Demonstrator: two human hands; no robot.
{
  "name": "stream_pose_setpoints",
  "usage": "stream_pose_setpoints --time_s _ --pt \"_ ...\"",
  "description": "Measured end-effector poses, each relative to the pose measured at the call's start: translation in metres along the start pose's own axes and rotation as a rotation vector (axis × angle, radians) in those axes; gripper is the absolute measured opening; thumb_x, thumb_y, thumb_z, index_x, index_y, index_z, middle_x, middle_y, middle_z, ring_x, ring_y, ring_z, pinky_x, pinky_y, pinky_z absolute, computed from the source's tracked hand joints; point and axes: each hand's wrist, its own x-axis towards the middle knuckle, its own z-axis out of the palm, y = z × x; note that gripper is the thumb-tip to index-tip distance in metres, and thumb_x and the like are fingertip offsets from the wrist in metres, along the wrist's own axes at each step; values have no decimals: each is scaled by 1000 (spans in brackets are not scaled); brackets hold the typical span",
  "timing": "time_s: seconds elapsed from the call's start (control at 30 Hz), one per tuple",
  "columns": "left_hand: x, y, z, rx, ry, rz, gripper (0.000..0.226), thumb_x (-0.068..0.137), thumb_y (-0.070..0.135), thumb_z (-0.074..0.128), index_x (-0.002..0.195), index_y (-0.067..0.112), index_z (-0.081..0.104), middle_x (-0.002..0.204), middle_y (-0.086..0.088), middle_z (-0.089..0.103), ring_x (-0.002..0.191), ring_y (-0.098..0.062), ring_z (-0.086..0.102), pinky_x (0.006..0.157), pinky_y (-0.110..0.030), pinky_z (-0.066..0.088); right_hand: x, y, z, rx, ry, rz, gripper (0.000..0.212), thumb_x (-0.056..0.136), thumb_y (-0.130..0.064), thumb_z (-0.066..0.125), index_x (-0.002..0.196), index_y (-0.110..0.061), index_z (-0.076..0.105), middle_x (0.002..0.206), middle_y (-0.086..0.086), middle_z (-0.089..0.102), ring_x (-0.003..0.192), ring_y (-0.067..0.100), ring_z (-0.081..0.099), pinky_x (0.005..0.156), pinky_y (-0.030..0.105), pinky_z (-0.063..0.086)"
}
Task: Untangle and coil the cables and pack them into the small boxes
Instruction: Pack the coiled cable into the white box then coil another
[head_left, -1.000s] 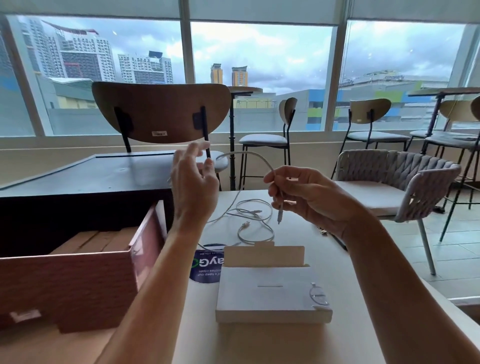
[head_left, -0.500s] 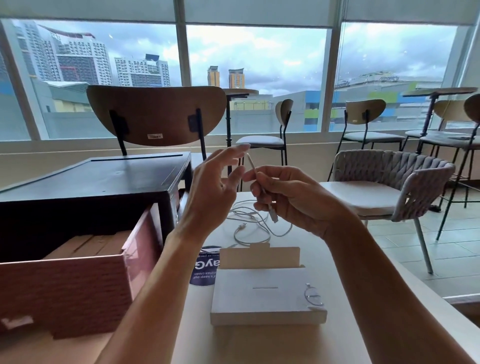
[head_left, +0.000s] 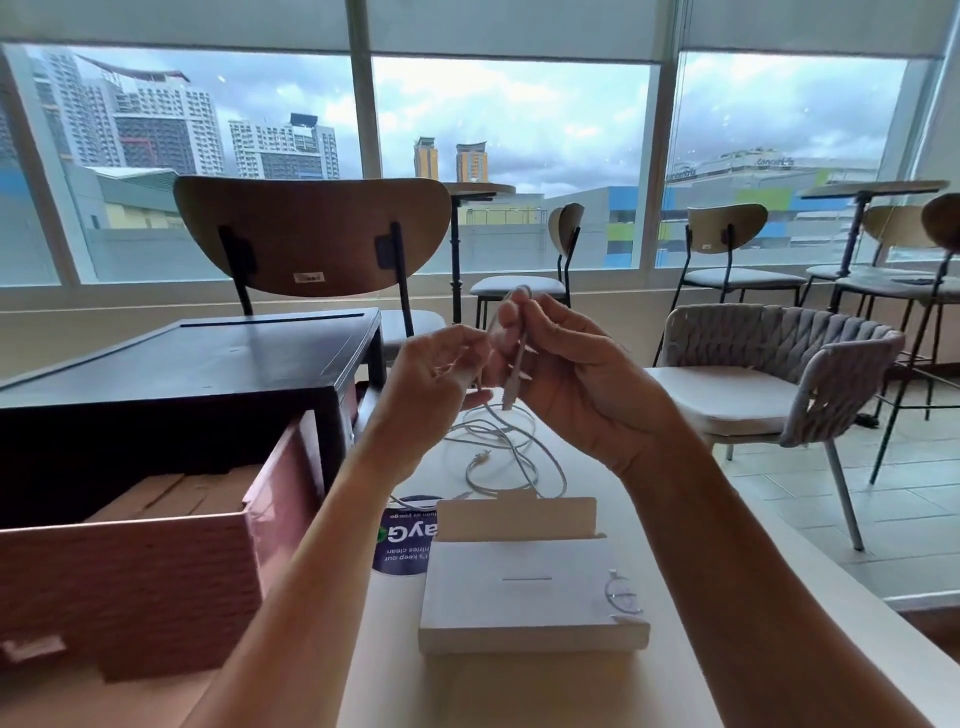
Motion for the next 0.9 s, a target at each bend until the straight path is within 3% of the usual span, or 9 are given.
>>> stream_pose_setpoints --time_s 0.1,0.17,0.27,0.37,0.47,0.57,0.63,0.73,0.9 --pt "-1 0 -2 119 -91 -40 21 99 14 58 86 23 71 83 -11 70 81 -21 69 82 -44 61 4 -2 1 147 134 -103 16 94 -5 46 105 -1 58 96 9 71 81 15 67 84 31 56" --pt "-2 3 -2 203 -183 -70 21 99 14 58 92 29 71 77 -4 67 77 -15 66 81 -43 61 5 -4 -1 255 270 -169 18 87 0 51 100 2 62 93 12 72 76 17 69 83 28 56" --pt "-4 8 -3 367 -333 -144 19 99 14 58 112 22 69 84 -6 65 80 -15 65 75 -34 62 2 -10 -4 289 485 -234 17 81 4 54 95 2 64 83 12 70 68 17 68 73 23 57" --pt "-7 13 -4 402 -391 -179 20 99 16 59 117 17 68 92 -5 60 82 -15 62 68 -28 61 -2 -17 -12 307 664 -256 14 93 4 51 93 -1 64 78 9 70 70 16 67 69 22 57" --pt "-7 18 -1 468 -385 -140 18 99 21 59 112 18 71 93 -1 61 80 -14 63 67 -25 61 -4 -17 -21 284 835 -331 13 95 7 51 99 -1 61 83 12 68 78 18 68 79 26 57" --pt "-5 20 -1 595 -315 17 14 96 26 63 105 23 74 89 11 65 81 -2 63 73 -19 56 -5 -9 -24 -37 958 -339 14 94 7 55 102 0 64 90 12 67 92 22 67 94 33 54" --pt "-5 23 -1 651 -236 156 11 95 20 66 100 20 76 84 18 62 79 11 59 70 -5 44 -5 -4 -20 -297 921 -326 16 94 6 56 92 -5 67 91 10 67 100 23 66 101 35 50" --pt "-2 23 -3 656 -142 275 9 93 14 68 96 16 77 85 16 63 81 8 62 73 -8 48 -5 -2 -13 -567 780 -265 18 97 1 53 94 -8 68 96 11 73 103 24 70 99 33 52" --pt "-1 25 -1 649 -13 424 7 91 20 70 94 20 77 87 12 64 86 -1 61 76 -10 46 -8 2 -11 -959 592 -48 20 101 -8 49 96 -7 68 79 1 74 76 9 70 71 27 51"
